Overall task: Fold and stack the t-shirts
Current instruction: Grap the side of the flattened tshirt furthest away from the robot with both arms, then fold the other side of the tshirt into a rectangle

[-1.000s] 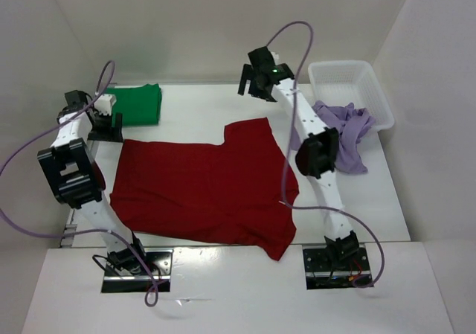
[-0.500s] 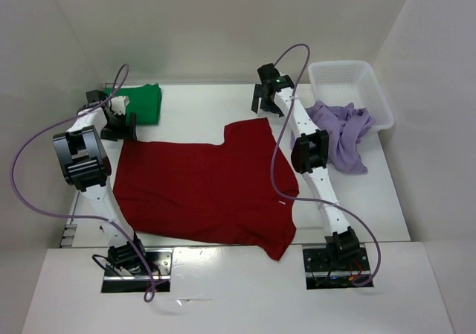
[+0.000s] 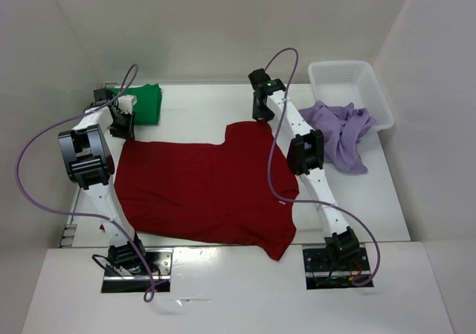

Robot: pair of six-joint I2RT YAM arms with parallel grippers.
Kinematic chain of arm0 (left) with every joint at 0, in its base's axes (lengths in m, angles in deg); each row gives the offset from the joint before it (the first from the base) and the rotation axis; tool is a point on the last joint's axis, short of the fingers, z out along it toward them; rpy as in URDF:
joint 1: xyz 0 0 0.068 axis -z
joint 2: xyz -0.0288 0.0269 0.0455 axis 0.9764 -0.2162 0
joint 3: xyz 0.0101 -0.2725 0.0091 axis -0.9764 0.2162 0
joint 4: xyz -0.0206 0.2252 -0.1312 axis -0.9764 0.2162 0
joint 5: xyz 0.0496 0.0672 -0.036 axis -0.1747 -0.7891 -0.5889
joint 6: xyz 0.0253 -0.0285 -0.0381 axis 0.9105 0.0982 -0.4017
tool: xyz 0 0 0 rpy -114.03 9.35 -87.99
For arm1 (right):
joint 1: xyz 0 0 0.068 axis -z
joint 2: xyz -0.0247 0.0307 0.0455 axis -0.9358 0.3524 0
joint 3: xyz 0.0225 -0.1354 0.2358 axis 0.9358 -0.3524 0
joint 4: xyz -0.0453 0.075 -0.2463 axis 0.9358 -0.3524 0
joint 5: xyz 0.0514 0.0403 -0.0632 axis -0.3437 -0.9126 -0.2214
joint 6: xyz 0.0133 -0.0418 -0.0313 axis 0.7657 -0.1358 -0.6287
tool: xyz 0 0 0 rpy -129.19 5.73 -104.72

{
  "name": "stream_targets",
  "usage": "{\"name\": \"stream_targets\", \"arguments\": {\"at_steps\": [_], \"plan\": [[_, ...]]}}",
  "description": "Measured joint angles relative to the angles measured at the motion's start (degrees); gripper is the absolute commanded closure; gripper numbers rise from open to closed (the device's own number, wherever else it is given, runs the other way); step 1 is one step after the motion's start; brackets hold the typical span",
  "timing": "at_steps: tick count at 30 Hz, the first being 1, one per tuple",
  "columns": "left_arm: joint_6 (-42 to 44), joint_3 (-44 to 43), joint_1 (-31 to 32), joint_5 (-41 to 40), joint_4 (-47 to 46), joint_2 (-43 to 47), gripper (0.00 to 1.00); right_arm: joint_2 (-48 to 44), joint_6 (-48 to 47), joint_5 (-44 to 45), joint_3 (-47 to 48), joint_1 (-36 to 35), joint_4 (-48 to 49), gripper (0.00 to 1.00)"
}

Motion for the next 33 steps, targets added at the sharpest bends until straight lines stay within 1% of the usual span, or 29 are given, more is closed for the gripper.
{"name": "stream_targets", "arguments": {"at_steps": [1,2,3,4,9,11,14,18,22,23,25,28,31,33], "plan": [[0.42,0.00,0.04,0.31,0.11,0.00,0.74,-0.20,-0.07,-0.11,-0.35,0.04,0.00,0.71],[0.37,0.00,0.07,0.66,0.24,0.00,0.89,-0.33,0.00,-0.17,-0.61,0.07,-0.02,0.89],[0.31,0.00,0.07,1.07,0.48,0.00,0.94,-0.44,-0.02,-0.24,-0.68,0.07,-0.09,0.97],[0.44,0.02,0.11,1.46,0.63,0.00,1.00,-0.48,-0.04,-0.42,-0.76,0.17,-0.07,1.00],[1.88,0.68,0.33,1.68,0.81,0.76,1.00,-2.14,0.22,-1.90,-3.19,0.61,-0.07,1.00],[3.02,1.57,0.33,1.62,1.64,1.70,1.00,-4.55,0.17,-2.78,-6.95,0.68,-0.28,1.00],[5.42,3.41,0.55,1.60,2.62,4.92,1.00,-10.91,-0.04,-3.78,-14.78,0.52,-0.55,1.00],[10.93,6.21,0.57,2.05,4.13,13.99,1.00,-26.53,-0.37,-4.15,-31.04,-0.92,0.72,1.00],[15.91,6.51,0.55,2.86,6.01,22.32,1.00,-45.31,0.68,-4.57,-50.07,-4.94,5.70,1.00],[17.29,7.10,0.46,2.86,6.29,24.02,1.00,-50.34,1.29,-4.98,-55.74,-6.10,8.13,1.00],[19.93,9.14,0.26,2.89,7.21,26.45,1.00,-58.62,2.58,-6.08,-64.81,-7.63,9.49,1.00],[22.75,13.20,-0.04,2.58,10.32,28.63,1.00,-67.10,4.90,-6.73,-75.80,-7.69,11.04,1.00],[24.87,18.32,-0.35,1.66,12.33,30.16,1.00,-71.58,7.50,-7.41,-84.61,-7.72,12.46,1.00],[25.92,21.84,-0.52,1.01,12.79,31.06,1.00,-72.98,8.90,-8.46,-89.00,-8.15,13.27,1.00]]}}
